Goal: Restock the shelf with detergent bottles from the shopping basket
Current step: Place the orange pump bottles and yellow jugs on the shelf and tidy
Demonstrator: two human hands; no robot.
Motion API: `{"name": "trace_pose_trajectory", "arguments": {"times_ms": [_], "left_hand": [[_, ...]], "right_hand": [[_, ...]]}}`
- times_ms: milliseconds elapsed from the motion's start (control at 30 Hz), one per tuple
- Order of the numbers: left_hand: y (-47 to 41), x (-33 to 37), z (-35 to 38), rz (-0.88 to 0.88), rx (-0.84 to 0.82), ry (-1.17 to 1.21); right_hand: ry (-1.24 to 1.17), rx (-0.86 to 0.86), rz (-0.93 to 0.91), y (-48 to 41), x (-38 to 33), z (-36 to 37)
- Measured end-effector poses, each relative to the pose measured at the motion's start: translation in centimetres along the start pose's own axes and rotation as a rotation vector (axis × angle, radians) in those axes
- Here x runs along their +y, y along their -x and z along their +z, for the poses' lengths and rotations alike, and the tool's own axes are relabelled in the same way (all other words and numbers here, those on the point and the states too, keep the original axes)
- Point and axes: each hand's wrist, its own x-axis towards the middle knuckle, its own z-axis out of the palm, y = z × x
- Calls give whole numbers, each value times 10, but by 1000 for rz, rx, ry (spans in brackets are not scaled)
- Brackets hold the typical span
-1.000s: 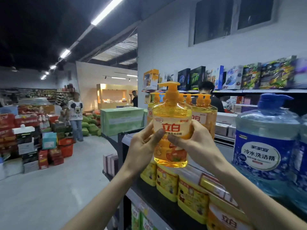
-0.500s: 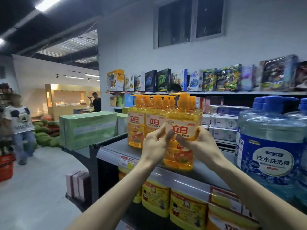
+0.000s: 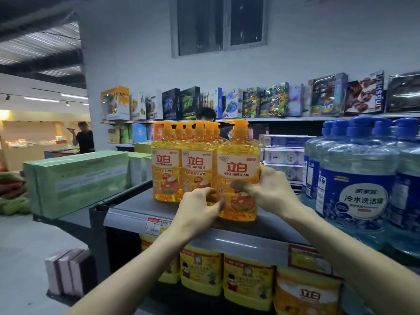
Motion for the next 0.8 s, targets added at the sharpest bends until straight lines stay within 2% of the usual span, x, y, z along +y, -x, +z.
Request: {"name": "trace_pose_trajectory", "arguments": {"times_ms": [300, 600, 800], "left_hand": [[-14, -11, 2, -56, -249, -123], [-13, -17, 7, -13, -243, -204], [-4, -16, 2, 11, -193, -240]], "right_hand": [[-102, 50, 115, -28, 13, 19], [-106, 82, 149, -31, 15, 22], [227, -28, 215, -20, 24, 35]]}}
